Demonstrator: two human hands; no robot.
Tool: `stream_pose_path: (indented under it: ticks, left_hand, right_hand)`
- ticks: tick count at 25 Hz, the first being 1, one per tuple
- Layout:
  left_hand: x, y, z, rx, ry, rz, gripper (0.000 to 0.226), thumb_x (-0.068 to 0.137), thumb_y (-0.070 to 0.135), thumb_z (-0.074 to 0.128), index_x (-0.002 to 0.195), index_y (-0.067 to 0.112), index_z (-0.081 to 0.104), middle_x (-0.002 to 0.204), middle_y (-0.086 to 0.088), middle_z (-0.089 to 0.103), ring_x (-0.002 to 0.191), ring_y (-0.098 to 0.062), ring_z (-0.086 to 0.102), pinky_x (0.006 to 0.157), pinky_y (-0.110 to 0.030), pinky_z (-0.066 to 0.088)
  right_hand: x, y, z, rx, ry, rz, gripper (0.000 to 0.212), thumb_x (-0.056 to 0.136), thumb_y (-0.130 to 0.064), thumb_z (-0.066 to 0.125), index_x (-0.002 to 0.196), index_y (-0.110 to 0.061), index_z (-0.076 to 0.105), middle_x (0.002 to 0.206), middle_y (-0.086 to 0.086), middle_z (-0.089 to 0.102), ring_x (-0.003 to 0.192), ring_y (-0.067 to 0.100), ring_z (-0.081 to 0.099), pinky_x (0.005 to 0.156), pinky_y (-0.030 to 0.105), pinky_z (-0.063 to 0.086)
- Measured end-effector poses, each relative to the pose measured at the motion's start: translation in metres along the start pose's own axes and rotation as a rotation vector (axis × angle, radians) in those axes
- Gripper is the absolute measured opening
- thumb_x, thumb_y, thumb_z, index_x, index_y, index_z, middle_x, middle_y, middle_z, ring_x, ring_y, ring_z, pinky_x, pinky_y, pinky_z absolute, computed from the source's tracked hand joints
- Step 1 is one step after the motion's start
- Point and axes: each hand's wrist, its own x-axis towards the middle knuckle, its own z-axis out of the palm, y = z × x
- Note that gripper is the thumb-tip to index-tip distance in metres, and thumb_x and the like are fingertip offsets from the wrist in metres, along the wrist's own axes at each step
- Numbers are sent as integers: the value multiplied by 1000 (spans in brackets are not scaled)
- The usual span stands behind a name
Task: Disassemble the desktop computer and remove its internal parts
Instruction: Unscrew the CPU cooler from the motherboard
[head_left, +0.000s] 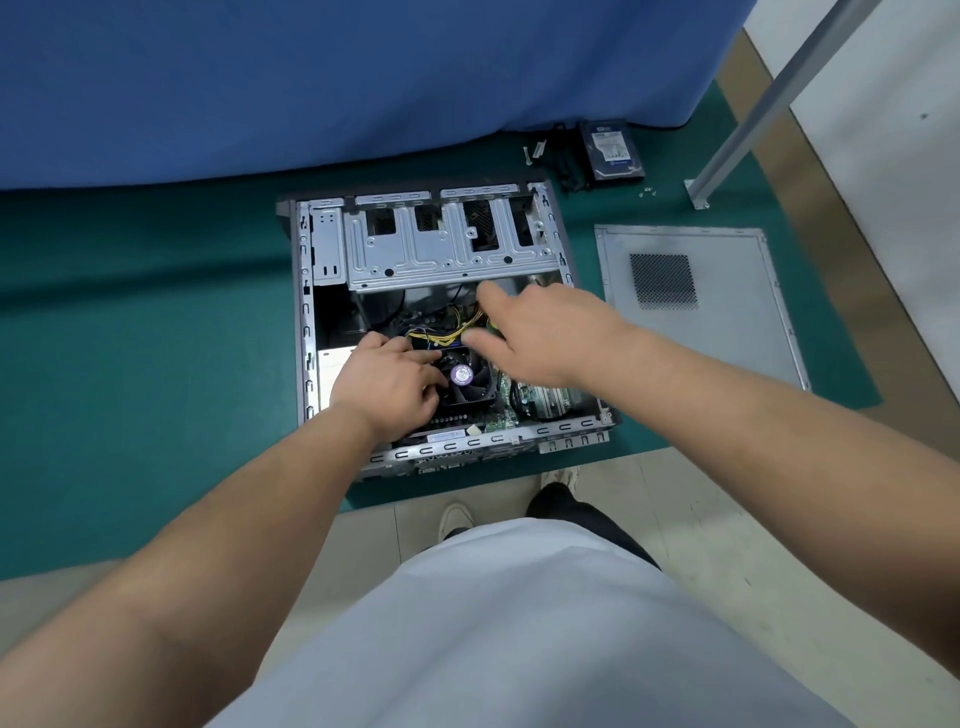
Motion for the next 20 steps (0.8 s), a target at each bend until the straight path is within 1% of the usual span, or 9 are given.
stream_pose_path:
  ticks: [3, 5, 8, 11, 13, 15, 17, 18, 20]
  left_hand:
    - [0, 1, 1, 0, 4, 7, 45, 97, 53, 34, 129, 51, 64, 153, 18, 51, 129, -13, 51, 102, -40, 34]
    - [0, 1, 1, -1, 10, 2, 45, 96, 52, 34, 129, 51, 65, 153, 18, 51, 129, -13, 51, 102, -40, 34]
    - [1, 1, 1, -4, 7, -1, 44, 96, 52, 35, 128, 51, 65, 153, 19, 50, 130, -12, 51, 102, -40, 34]
    - [1, 2, 1, 6, 9, 1, 44, 96, 53, 35, 127, 51, 66, 152, 19, 52, 127, -12, 52, 102, -40, 34]
    - [1, 2, 1, 6, 10, -3, 44, 96, 53, 35, 127, 51, 66, 152, 19, 51, 127, -12, 52, 102, -40, 34]
    - [1, 2, 0, 4, 7, -5, 44, 96, 53, 35, 128, 51, 65, 153, 20, 50, 128, -12, 51, 103, -40, 34]
    - [1, 2, 0, 1, 10, -8, 43, 97, 52, 35, 128, 51, 65, 153, 20, 50, 128, -11, 52, 103, -40, 34]
    - [1, 2, -1, -4, 12, -11, 43, 97, 51, 36, 127, 51, 66, 153, 20, 50, 127, -11, 52, 103, -40, 34]
    - [0, 2, 0, -9, 14, -15, 43, 96, 51, 36, 126, 51, 66, 152, 20, 51, 126, -12, 52, 102, -40, 34]
  right_hand:
    - [2, -3, 7, -183, 176, 45, 49, 105, -59, 25, 117, -19, 50, 60, -1, 34, 60, 26, 40, 48, 29, 18]
    - [2, 7, 6, -89, 79, -116, 27, 105, -48, 35, 108, -22, 43, 75, 2, 53, 67, 27, 45, 53, 35, 35]
    - [-2, 25, -4, 43, -116, -292, 25, 97, -45, 47, 104, -23, 38, 92, -1, 50, 90, 24, 51, 72, 39, 45]
    - [-3, 19, 1, -76, 27, -8, 63, 96, -75, 26, 120, -22, 50, 68, -5, 42, 64, 22, 49, 50, 31, 33]
    - [1, 12, 5, -204, 128, 117, 68, 98, -75, 18, 116, -21, 55, 59, -4, 36, 53, 21, 39, 46, 28, 23]
    - [4, 15, 8, -181, 146, -57, 46, 105, -57, 30, 117, -18, 51, 67, -1, 43, 65, 26, 50, 50, 32, 32]
    - [3, 21, 3, -83, 31, -316, 35, 101, -42, 44, 122, -15, 48, 94, 4, 54, 88, 26, 53, 66, 37, 42]
    - [1, 23, 1, -55, -8, -365, 36, 99, -42, 48, 121, -14, 48, 101, 5, 55, 92, 23, 50, 70, 36, 41]
    - [0, 20, 0, -89, 54, -241, 47, 99, -60, 40, 111, -16, 50, 87, 1, 54, 80, 22, 52, 59, 33, 36]
